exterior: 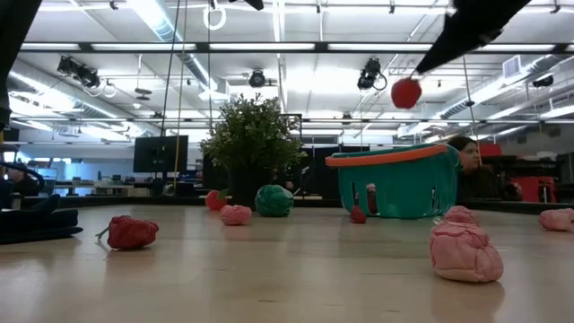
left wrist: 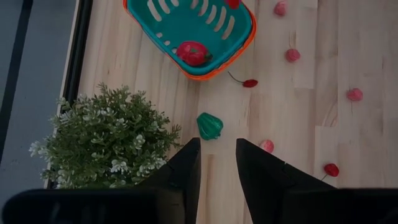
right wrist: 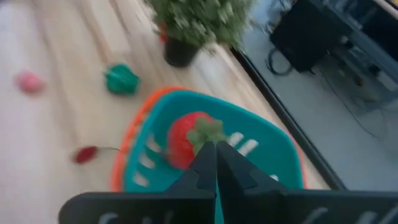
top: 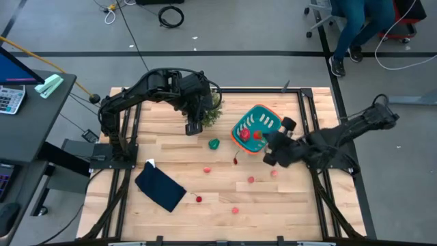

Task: Pick and placing Produce into tupperware
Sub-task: Put the red strawberry into the basket

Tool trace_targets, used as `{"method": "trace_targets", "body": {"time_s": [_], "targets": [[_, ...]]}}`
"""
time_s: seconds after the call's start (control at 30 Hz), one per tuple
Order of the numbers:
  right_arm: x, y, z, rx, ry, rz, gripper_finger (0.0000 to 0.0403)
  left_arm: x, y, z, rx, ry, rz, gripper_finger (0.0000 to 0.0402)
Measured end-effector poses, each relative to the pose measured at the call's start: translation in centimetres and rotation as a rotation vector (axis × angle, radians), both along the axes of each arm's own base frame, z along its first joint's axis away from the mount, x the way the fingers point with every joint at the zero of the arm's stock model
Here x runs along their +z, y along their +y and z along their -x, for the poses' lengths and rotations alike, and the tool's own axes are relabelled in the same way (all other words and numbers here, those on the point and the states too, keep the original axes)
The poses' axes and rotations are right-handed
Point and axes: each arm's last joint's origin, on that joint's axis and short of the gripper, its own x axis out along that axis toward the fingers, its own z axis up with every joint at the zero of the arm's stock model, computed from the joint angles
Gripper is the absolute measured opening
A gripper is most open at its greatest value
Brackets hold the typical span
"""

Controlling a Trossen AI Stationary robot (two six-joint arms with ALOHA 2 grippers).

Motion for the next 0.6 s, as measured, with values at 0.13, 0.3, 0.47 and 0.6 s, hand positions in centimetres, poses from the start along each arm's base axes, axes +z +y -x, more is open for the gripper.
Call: {"method": "trace_targets", "body": {"time_s": [0.13,0.3,0.47,0.6], "targets": [[-0.7,-2.7,-1.1,-0.048,0.087,-0.061,0.0001,0.0,0.0,0.0,0.0,-0.001,0.0,0.0107],[-1.6,-6.2,-1.8,-0.083,0.155,-0.26,0.0,0.0,0.0,0.0,0.0,-0.001,0.0,0.0107],[-2.6,-9.2,-2.4,-0.114,0.181,-0.403,0.0,0.0,0.0,0.0,0.0,-0.002,0.0,0.0107],[-3.7,-11.1,-2.7,-0.178,0.23,-0.41,0.0,0.0,0.0,0.0,0.0,-0.002,0.0,0.0107]]}}
